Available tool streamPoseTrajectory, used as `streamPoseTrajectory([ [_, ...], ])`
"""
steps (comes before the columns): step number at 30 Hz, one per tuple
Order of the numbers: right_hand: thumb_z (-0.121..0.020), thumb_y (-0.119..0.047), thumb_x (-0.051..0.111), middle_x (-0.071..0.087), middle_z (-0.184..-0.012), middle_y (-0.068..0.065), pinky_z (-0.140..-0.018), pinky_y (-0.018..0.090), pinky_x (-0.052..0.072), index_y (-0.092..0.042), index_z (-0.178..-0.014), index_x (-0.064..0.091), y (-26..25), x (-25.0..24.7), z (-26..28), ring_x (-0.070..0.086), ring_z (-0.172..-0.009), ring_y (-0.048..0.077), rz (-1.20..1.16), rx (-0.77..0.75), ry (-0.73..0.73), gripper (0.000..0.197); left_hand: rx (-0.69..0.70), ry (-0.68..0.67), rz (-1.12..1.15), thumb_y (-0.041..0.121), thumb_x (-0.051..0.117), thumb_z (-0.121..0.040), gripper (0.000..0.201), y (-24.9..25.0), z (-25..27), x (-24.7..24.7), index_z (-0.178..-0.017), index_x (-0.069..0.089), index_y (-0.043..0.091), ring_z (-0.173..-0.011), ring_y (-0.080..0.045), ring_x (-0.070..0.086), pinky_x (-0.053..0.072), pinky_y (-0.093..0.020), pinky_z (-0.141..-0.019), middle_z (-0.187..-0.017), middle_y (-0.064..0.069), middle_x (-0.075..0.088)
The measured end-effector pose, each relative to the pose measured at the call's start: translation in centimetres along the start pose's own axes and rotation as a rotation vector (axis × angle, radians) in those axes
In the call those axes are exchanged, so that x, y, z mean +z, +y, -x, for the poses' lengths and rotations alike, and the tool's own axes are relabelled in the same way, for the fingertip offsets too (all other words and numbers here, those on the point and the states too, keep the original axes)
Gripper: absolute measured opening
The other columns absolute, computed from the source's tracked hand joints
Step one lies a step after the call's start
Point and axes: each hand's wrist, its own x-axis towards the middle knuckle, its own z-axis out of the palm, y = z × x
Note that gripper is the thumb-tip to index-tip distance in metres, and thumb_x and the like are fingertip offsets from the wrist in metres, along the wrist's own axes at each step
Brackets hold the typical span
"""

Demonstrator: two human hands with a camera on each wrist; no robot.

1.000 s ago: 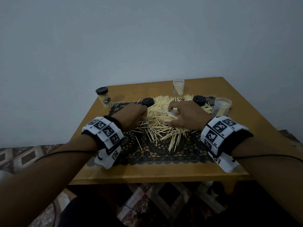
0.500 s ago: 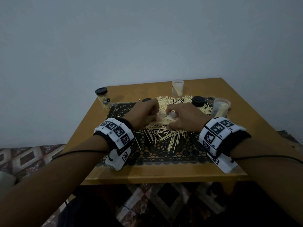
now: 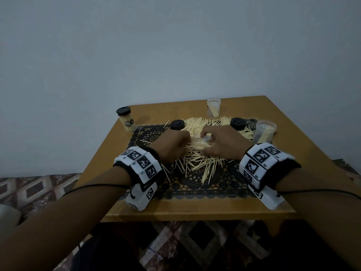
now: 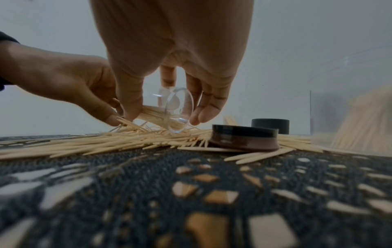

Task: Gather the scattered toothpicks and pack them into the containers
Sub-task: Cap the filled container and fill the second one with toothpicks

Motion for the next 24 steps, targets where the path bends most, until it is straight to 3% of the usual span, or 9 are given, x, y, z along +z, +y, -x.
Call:
streamPoseTrajectory([
  [6, -0.076, -0.034, 0.081, 0.066, -0.096, 0.004, -0.07, 0.032, 0.055, -0.017, -0.113, 0.058, -0.2, -0.2, 0.3, 0.064, -0.076, 0.018, -0.066, -0.028, 0.045, 0.047, 0.033, 0.233, 0.224, 0.009, 0.072, -0.082, 0.012, 0.3, -0.1, -0.4, -0.093, 0.068, 0.009, -0.07, -0.001, 0.059, 0.041, -0.003, -0.064, -0.085, 0.0, 0.069],
  [9, -0.076, -0.037, 0.081, 0.065, -0.092, 0.003, -0.067, 0.03, 0.052, -0.017, -0.113, 0.058, -0.3, -0.4, 0.4, 0.064, -0.076, 0.018, -0.075, -0.037, 0.074, 0.048, 0.026, 0.29, 0.325, 0.007, 0.071, -0.083, 0.007, 0.2, 0.3, -1.0, -0.089, 0.068, 0.006, -0.06, 0.004, 0.059, 0.044, -0.005, -0.061, -0.076, 0.004, 0.067],
  [11, -0.076, -0.038, 0.08, 0.066, -0.094, 0.004, -0.071, 0.032, 0.055, -0.018, -0.115, 0.058, -0.4, -0.4, 0.4, 0.064, -0.078, 0.019, -0.065, -0.03, 0.075, 0.049, 0.009, 0.258, 0.355, 0.008, 0.067, -0.087, 0.003, 0.2, 0.4, -1.4, -0.089, 0.069, 0.007, -0.061, 0.002, 0.062, 0.048, -0.008, -0.059, -0.077, 0.003, 0.068],
  [14, -0.076, -0.039, 0.079, 0.066, -0.095, 0.007, -0.075, 0.038, 0.056, -0.017, -0.117, 0.059, -0.3, -0.5, 0.3, 0.064, -0.08, 0.021, -0.045, 0.009, 0.109, 0.05, -0.016, 0.247, 0.404, 0.006, 0.058, -0.093, 0.013, 0.2, 0.2, -2.3, -0.098, 0.069, 0.011, -0.072, -0.001, 0.068, 0.053, -0.012, -0.067, -0.089, 0.0, 0.071],
  [18, -0.076, -0.038, 0.08, 0.065, -0.094, 0.005, -0.073, 0.036, 0.056, -0.018, -0.117, 0.06, 0.3, -1.1, 0.5, 0.063, -0.074, 0.018, -0.065, 0.072, 0.162, 0.05, -0.051, 0.196, 0.196, 0.009, 0.054, -0.095, 0.018, -0.1, -0.5, -4.1, -0.109, 0.066, 0.011, -0.08, -0.006, 0.058, 0.038, 0.003, -0.061, -0.095, 0.006, 0.065],
  [21, -0.076, -0.037, 0.08, 0.064, -0.095, 0.002, -0.073, 0.035, 0.056, -0.019, -0.117, 0.06, 1.2, -2.1, 0.9, 0.063, -0.074, 0.016, -0.072, 0.111, 0.136, 0.048, -0.091, 0.08, 0.036, 0.021, 0.057, -0.095, 0.023, -0.4, -1.2, -4.5, -0.116, 0.062, 0.013, -0.088, -0.007, 0.05, 0.034, -0.008, -0.061, -0.111, 0.0, 0.064],
  [24, -0.075, -0.039, 0.08, 0.064, -0.098, 0.001, -0.079, 0.038, 0.053, -0.019, -0.115, 0.062, 2.5, -3.0, 1.4, 0.061, -0.085, 0.019, -0.037, 0.138, 0.145, 0.049, -0.182, -0.088, -0.108, 0.038, 0.055, -0.095, 0.035, -0.3, -2.6, -4.0, -0.118, 0.055, 0.012, -0.088, -0.012, 0.048, 0.029, -0.019, -0.056, -0.111, 0.0, 0.059],
])
